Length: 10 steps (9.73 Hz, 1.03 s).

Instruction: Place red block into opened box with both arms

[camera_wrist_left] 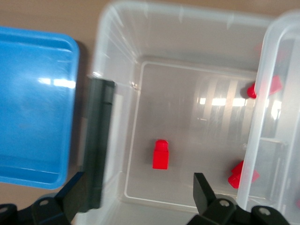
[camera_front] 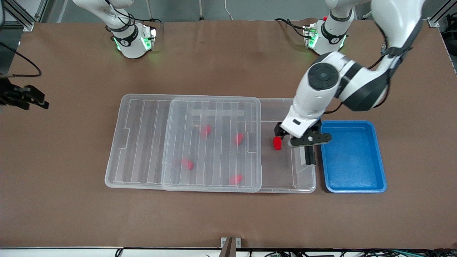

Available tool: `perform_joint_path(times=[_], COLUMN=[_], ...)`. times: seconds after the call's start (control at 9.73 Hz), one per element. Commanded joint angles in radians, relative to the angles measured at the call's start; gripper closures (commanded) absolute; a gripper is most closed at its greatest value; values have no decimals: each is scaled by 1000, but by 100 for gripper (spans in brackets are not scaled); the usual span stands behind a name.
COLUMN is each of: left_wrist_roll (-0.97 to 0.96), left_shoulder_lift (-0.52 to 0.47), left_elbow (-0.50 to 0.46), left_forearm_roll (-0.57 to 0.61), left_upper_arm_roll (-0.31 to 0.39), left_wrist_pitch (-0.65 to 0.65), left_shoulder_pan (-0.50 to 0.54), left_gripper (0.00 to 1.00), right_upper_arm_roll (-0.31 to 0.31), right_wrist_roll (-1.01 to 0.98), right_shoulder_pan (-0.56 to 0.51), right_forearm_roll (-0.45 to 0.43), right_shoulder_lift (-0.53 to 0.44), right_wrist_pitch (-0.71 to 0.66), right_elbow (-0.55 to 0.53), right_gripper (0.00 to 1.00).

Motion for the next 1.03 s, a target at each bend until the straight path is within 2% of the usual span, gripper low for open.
perform_joint_path(times=[0.0,0.21,0.31,0.51,0.62,0.72,0.93], left_wrist_roll=[158,344,358,419,490,582,750], left_shoulder_lift=[14,14,13,-56,-113,-174,-312], left_elbow=[130,267,290,298,296,296,284], left_forearm_roll=[-2,-7,-10,-11,-25,-92,-323], left_upper_arm_roll=[-70,-70,-73,-93,-61,64,427], left_wrist_pitch=[-176,-334,-384,-400,-400,-400,-400], left_shoulder_pan=[87,95,110,179,175,117,-65], left_gripper=[0,0,0,0,0,0,0], right_upper_arm_roll=[10,27,36,65,75,97,101], right_wrist_roll=[-68,-150,-150,-150,-149,-150,-149], right_shoulder_pan=[5,18,20,26,29,31,35], right_forearm_roll=[22,42,62,90,104,122,134], right_shoulder_lift=[97,200,222,254,266,280,302], right_wrist_pitch=[106,186,193,213,225,230,245], right_elbow=[-38,-40,-41,-69,-80,-81,-81], right_gripper=[100,100,100,100,100,100,100])
